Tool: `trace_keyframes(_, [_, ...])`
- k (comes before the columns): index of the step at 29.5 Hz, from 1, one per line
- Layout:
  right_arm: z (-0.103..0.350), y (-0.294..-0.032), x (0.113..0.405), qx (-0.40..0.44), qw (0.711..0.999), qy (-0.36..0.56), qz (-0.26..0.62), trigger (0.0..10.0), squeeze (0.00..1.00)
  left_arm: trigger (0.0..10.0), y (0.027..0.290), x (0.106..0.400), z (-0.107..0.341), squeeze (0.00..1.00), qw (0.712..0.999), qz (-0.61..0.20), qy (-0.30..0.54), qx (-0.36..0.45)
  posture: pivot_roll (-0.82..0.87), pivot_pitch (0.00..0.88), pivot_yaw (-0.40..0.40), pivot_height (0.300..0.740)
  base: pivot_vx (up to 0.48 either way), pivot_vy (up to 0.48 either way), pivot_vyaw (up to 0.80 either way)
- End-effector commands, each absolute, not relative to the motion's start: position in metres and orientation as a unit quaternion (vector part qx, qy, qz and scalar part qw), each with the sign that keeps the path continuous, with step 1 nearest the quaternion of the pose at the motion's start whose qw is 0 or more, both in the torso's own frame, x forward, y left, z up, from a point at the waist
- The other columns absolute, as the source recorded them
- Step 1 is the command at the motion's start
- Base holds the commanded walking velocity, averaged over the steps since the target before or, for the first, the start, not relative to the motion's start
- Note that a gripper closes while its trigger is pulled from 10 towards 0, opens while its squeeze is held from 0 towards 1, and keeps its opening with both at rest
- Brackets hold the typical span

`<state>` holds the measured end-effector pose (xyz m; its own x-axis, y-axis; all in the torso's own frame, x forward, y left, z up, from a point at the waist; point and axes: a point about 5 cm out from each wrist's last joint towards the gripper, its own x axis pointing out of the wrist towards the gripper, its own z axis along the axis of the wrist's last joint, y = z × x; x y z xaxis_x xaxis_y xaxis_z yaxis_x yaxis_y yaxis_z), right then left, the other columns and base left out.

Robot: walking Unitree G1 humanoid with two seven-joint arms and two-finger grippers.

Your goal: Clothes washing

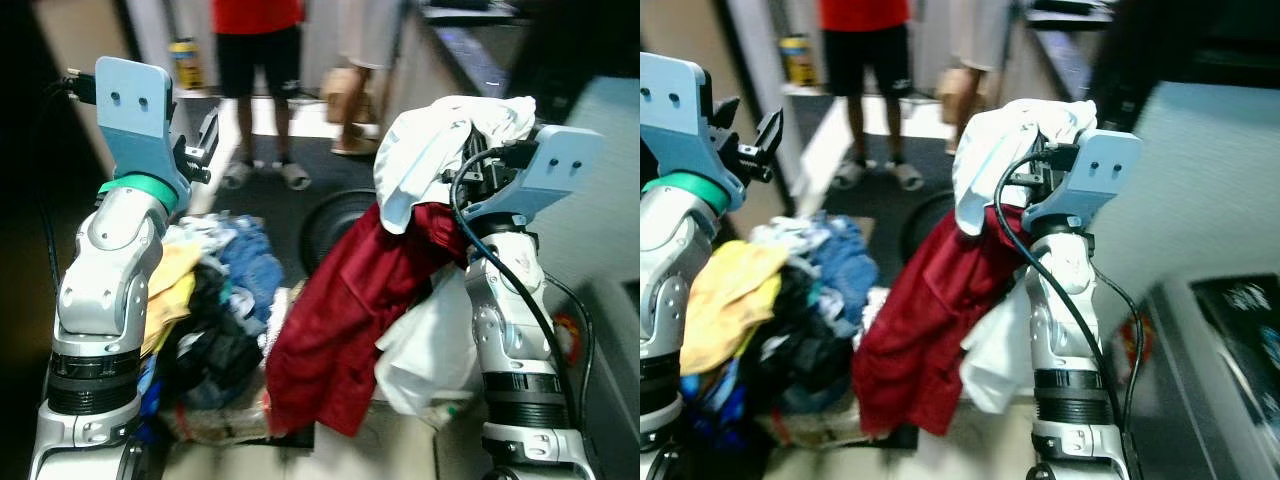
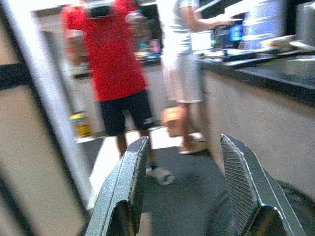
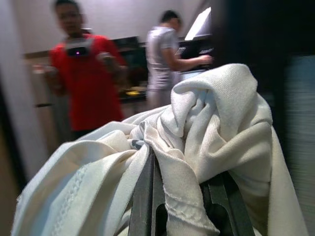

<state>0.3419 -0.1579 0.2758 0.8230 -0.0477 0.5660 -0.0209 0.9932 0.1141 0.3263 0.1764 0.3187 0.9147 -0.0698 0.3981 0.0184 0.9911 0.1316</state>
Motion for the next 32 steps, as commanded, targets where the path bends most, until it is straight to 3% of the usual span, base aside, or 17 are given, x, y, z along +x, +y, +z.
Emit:
trace_keyframes(1, [0.285,-0.156,0.341,0.064,0.946,-0.318,-0.004,10.0,0.0,10.0,0.177,0.326,0.321,0.0,0.975,-0.022,-0.211,0.07,0.13,0.006,0.045,0.74,0.0,0.0,-0.8])
trace_keyframes(7, [0.287,-0.159,0.342,0.074,0.944,-0.322,-0.007,10.0,0.0,10.0,0.182,0.329,0.323,0.0,0.975,-0.013,-0.209,0.077,0.13,0.004,0.051,0.74,0.0,0.0,-0.8])
trace_keyframes(14, [0.297,-0.167,0.344,0.176,0.928,-0.329,-0.003,10.0,0.0,10.0,0.185,0.33,0.332,0.0,0.972,-0.01,-0.22,0.082,0.15,0.001,0.057,0.74,0.0,0.0,-0.8])
trace_keyframes(19, [0.299,-0.168,0.344,0.179,0.926,-0.334,-0.001,10.0,0.0,10.0,0.186,0.33,0.333,0.0,0.971,-0.01,-0.222,0.083,0.15,0.0,0.057,0.74,0.0,0.0,-0.8])
trace_keyframes(24, [0.302,-0.166,0.342,0.237,0.909,-0.341,0.018,10.0,0.0,10.0,0.186,0.33,0.334,0.0,0.971,-0.012,-0.223,0.085,0.16,0.004,0.067,0.74,0.0,0.0,-0.8])
trace_keyframes(32, [0.301,-0.164,0.343,0.248,0.908,-0.338,0.025,10.0,0.0,10.0,0.182,0.331,0.334,0.0,0.971,-0.02,-0.221,0.085,0.16,0.007,0.074,0.74,0.0,0.0,-0.8])
